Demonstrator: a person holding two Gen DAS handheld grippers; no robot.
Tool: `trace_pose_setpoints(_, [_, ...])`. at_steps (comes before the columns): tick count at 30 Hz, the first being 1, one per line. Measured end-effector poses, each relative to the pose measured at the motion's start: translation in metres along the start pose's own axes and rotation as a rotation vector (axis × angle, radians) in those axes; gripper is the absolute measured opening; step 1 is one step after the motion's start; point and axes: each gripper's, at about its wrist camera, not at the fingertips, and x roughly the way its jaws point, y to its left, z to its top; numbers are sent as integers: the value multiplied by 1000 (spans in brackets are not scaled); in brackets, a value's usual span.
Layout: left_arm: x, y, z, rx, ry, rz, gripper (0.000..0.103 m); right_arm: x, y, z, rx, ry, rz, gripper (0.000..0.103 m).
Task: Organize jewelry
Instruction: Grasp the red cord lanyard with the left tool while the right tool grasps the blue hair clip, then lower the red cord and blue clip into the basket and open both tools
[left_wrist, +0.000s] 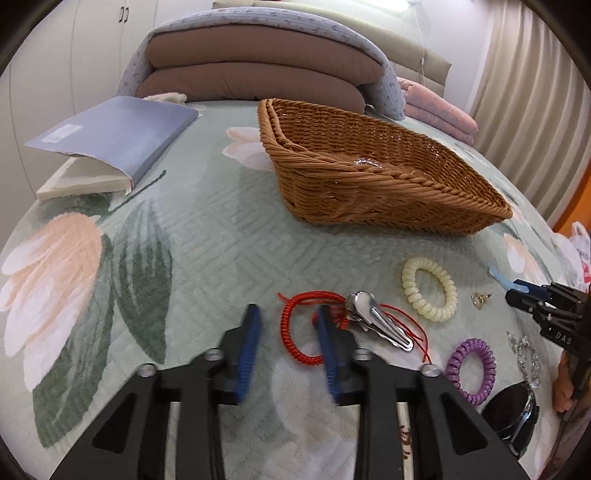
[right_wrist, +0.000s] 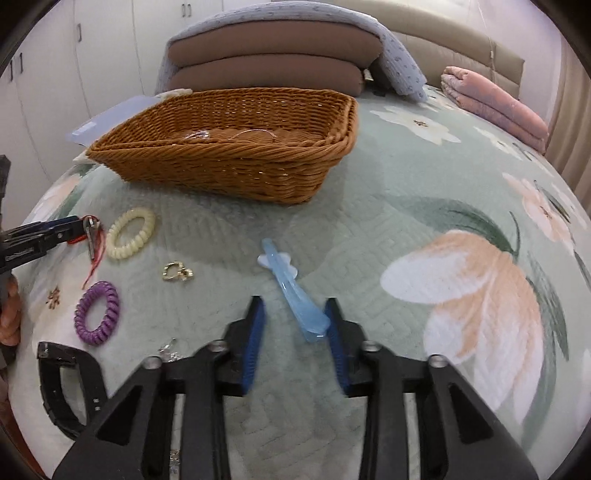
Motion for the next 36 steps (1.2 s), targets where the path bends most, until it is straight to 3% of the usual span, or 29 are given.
trace_pose_setpoints(2, [-1,-4,-2,21,-6,3,7,-1,2,-2,-13,-10,-10,15])
trace_pose_setpoints(5, [-4,-7,-3,40,-24,3,5,-4,6,-4,-30,-25,-21,14])
trace_pose_setpoints(9, [-17,-4,-5,31,-79,-43,4,-11,4,-4,-13,-58,0,14])
trace_pose_setpoints(13, [-49,-4,-5,23,-201,-182,4,-26,2,-6,4,-119,29,14])
trace_pose_setpoints(17, [-65,-2,-3,2,-233,-293,4,-38,6,-8,5,-161,50,14])
trace_pose_setpoints(24, [-83,-9,6,-2,-270,-326,4,-57,14,-6,29,-199,77,14])
trace_pose_setpoints(31, [-106,-28,44,26,-362,-353,4,-91,13,42,54,-295,68,14])
trace_pose_setpoints(36, [-107,-41,87,30,-430,-371,4,-89,10,87,88,-344,56,14])
